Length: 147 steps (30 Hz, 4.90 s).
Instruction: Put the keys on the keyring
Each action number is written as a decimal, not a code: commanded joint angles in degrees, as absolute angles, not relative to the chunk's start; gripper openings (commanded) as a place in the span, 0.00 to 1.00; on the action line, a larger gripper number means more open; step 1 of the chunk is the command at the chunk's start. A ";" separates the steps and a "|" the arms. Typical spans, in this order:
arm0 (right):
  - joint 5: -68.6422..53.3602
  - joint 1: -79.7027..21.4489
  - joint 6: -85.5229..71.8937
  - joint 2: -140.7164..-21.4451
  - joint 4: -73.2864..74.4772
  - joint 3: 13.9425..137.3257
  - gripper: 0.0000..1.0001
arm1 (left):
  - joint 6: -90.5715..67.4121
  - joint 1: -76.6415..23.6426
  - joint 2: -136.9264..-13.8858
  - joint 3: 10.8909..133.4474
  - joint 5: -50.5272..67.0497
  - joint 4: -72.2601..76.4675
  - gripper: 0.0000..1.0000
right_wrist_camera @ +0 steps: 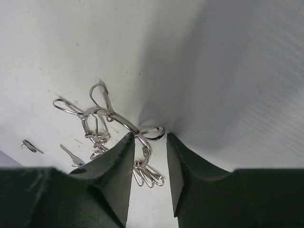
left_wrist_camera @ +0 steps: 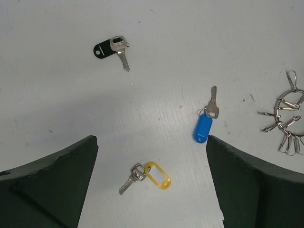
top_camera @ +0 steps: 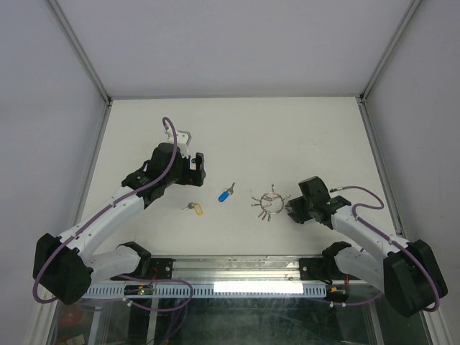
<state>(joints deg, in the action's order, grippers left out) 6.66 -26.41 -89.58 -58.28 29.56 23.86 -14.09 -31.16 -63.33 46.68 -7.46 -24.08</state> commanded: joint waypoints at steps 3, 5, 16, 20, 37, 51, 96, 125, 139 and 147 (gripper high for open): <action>10.44 -26.57 -92.23 -59.02 28.09 23.31 0.33 | -13.75 -31.19 -61.71 46.96 -7.91 -22.59 0.95; 11.13 -26.61 -92.45 -59.21 28.08 23.29 0.31 | -13.75 -31.20 -61.68 46.93 -7.99 -22.64 0.95; 13.82 -26.47 -88.94 -57.92 26.67 22.60 0.00 | -14.33 -31.20 -61.32 47.14 -8.60 -22.36 0.97; 17.95 -26.47 -77.75 -53.02 24.71 23.59 0.00 | -15.52 -31.20 -60.14 47.15 -9.52 -20.51 0.99; 1.29 -26.53 -16.51 -38.34 19.14 37.98 0.00 | -16.37 -31.19 -59.70 53.58 -4.94 -13.87 0.99; -21.54 -28.25 -14.58 -48.33 9.58 47.97 0.00 | -15.10 -42.95 -54.67 49.74 0.16 -0.69 0.94; -23.99 -31.55 -34.89 -43.24 -7.99 52.55 0.00 | -2.91 -60.96 -67.41 65.09 -1.49 10.05 0.44; -23.99 -31.56 -34.89 -43.59 -9.84 51.06 0.00 | -1.52 -61.21 -69.54 68.47 -3.29 8.50 0.00; -17.27 -31.56 -26.26 -35.05 2.65 55.76 0.66 | 11.35 -61.24 -64.47 66.21 -3.93 2.86 0.00; -16.90 -31.55 -23.77 -34.97 9.14 58.78 0.62 | 19.34 -64.75 -63.08 67.58 -10.80 -2.73 0.00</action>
<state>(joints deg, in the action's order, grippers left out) -17.89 -31.29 -26.30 -34.54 5.58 56.18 13.10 -62.00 -64.42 65.73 -5.28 -1.69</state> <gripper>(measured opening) 0.641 0.041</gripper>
